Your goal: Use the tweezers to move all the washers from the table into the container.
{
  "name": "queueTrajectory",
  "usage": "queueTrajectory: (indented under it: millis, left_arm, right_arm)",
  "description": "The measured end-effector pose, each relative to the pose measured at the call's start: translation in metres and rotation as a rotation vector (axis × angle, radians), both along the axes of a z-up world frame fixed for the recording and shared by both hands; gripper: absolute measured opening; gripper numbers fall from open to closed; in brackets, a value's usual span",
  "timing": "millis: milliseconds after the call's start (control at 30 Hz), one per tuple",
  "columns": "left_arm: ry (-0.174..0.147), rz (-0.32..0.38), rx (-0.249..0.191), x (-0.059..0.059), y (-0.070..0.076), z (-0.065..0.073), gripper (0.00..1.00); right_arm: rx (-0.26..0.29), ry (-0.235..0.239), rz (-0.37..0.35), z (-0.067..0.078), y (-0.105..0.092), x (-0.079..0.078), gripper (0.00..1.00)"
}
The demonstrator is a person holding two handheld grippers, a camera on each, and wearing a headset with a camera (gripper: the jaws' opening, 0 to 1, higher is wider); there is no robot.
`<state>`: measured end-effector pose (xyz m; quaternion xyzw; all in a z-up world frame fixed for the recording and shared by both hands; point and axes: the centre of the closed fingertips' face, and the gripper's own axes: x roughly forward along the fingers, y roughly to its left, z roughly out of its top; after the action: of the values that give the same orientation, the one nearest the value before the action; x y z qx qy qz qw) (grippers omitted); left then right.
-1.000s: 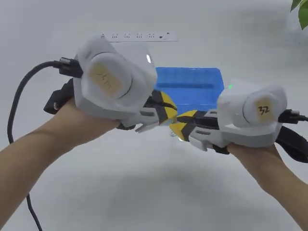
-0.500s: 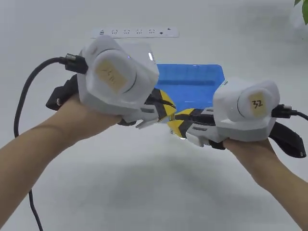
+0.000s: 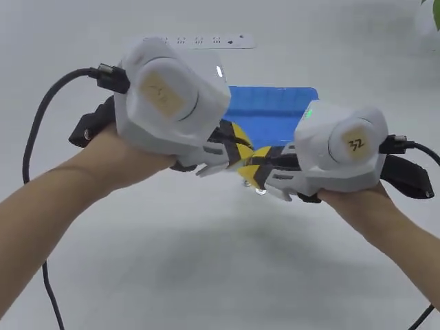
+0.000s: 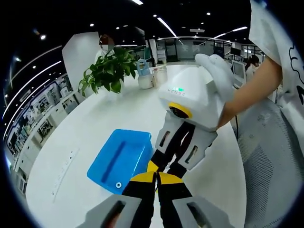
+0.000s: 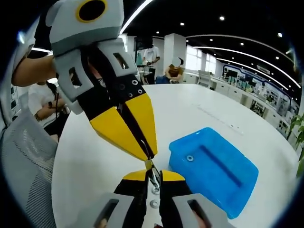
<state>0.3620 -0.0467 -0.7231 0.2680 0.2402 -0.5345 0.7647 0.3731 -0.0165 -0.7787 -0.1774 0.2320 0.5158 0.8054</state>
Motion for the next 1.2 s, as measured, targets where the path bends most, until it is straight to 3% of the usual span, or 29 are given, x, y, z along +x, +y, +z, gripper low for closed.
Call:
queueTrajectory:
  millis: [133,433,867,1200]
  left_arm:
    - [-0.006,0.003,-0.008,0.001,0.001,0.008,0.0]
    - [-0.058,-0.005,-0.018,0.005,0.0,0.031,0.0]
    - [-0.122,-0.001,-0.064,0.02,-0.004,0.062,0.0]
    - [-0.156,0.007,-0.052,0.042,-0.005,0.054,0.0]
  right_arm:
    - [0.008,-0.004,-0.006,0.008,-0.001,0.002,0.04]
    - [0.009,-0.053,0.005,0.032,0.0,0.008,0.04]
    - [0.022,-0.124,-0.001,0.065,-0.003,0.024,0.04]
    - [0.024,-0.142,-0.026,0.061,-0.003,0.045,0.04]
